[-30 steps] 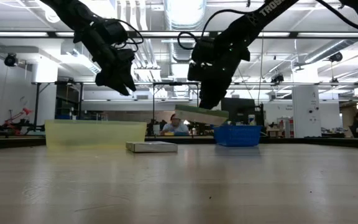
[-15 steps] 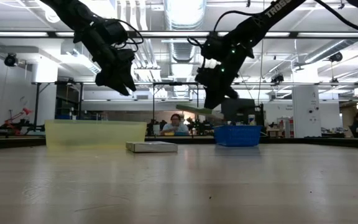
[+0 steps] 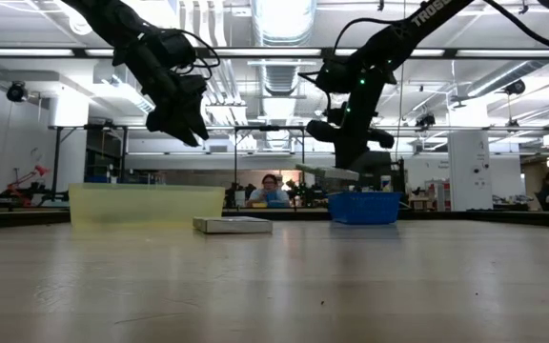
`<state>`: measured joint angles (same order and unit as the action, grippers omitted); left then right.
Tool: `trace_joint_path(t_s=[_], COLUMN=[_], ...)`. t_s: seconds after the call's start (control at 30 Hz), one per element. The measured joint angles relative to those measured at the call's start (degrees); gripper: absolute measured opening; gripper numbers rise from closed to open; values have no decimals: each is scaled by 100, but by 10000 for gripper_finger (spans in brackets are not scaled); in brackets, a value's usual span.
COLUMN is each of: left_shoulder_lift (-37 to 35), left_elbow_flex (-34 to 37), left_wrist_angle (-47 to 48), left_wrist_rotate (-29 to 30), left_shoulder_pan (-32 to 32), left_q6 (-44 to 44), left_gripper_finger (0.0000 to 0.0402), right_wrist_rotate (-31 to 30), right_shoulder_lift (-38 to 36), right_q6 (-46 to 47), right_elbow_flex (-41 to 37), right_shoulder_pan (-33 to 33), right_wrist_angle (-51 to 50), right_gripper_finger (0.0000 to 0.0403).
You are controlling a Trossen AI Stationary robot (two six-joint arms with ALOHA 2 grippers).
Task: Pick and place items into bin
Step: Put the right card reader box into the blue bin
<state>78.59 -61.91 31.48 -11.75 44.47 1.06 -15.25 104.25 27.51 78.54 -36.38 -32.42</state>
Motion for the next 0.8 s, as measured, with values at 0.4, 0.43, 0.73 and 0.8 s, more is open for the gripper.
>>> trace_joint_path(t_s=[0.4,0.43,0.73,0.8], left_shoulder_lift=[1,0,0,0], left_elbow_flex=[0,0,0,0], left_wrist_angle=[-2,0,-2,-2], left_wrist_rotate=[0,0,0,0], left_shoulder_pan=[4,4,4,2], left_q6=[-2,-2,-4,-4], left_gripper_finger=[211,211,211,211], right_wrist_rotate=[-640,-730,-1062,-1062], right_shoulder_lift=[-2,-2,-4,-3], right_q6=[258,260,683,723], right_elbow_flex=[0,0,0,0], right_shoulder_pan=[166,166,161,161], right_wrist_angle=[-1515,-1600,-1787,-1778], right_gripper_finger=[11,11,11,11])
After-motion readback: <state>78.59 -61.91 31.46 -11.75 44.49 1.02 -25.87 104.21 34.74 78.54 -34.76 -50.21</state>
